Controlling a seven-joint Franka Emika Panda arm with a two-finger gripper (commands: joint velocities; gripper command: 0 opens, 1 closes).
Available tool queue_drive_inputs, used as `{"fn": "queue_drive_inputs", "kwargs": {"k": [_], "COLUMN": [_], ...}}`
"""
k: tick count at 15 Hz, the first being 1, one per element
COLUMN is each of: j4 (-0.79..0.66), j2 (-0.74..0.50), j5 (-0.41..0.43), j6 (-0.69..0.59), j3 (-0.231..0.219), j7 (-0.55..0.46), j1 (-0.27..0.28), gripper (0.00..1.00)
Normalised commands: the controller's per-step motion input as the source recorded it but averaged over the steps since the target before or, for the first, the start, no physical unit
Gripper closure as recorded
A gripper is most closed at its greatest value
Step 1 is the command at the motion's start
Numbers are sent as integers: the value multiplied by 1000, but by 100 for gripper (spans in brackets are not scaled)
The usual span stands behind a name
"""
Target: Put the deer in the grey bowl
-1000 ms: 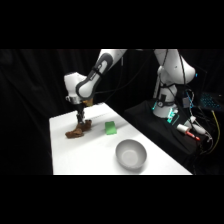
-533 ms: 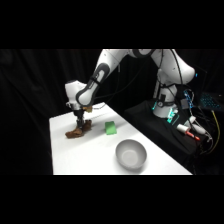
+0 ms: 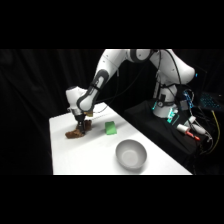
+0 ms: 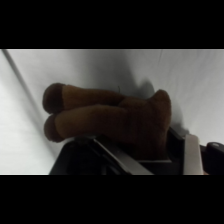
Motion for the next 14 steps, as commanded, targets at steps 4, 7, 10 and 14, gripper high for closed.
{"fn": "queue_drive_inputs", "kwargs": {"k": [4, 7, 10, 14], "j4": [26, -34, -64, -173], "j2": [-117, -241, -307, -406], "j5": [-47, -102, -122, -122], "j6": [-14, -99, -207, -249], "j3": [-49, -91, -102, -90], "j7": [-69, -18, 22, 66], "j1": [84, 128, 124, 122], "gripper": [76, 93, 91, 92]}}
